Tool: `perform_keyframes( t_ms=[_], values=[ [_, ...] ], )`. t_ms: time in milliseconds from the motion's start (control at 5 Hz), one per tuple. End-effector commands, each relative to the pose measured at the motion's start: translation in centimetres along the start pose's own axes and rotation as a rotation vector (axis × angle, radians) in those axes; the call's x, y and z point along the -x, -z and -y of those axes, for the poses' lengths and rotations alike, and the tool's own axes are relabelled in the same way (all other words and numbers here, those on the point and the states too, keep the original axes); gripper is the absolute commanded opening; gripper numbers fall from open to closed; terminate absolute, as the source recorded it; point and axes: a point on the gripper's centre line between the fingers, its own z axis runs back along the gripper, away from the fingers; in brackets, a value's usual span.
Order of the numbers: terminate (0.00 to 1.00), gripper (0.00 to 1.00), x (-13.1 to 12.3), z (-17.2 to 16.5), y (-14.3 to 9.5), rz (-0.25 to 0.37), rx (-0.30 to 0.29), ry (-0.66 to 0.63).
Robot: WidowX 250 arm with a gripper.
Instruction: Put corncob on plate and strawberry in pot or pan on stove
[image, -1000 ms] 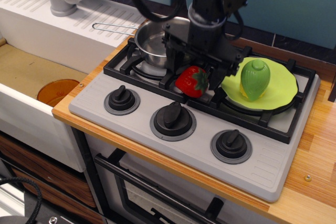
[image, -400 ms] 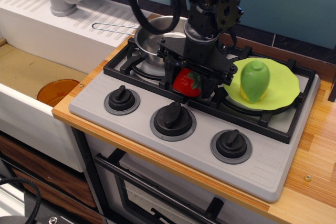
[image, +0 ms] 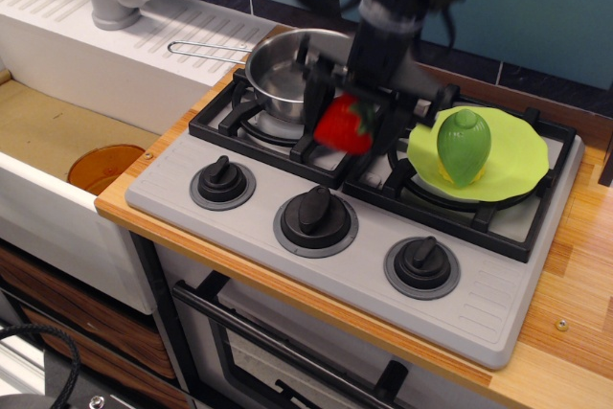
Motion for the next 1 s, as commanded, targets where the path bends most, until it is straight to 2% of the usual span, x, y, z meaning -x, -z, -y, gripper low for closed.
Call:
perform_keyframes(
  t_ms=[0, 400, 800],
  values=[
    [0.0, 0.0, -4.5, -2.2, -5.2, 0.045, -0.001, 0.07],
    [0.0, 0.0, -8.7, -4.3, -3.1, 0.089, 0.029, 0.153],
    [0.0, 0.0, -8.0, -3.5, -0.4, 0.109, 0.078, 0.144]
  ],
)
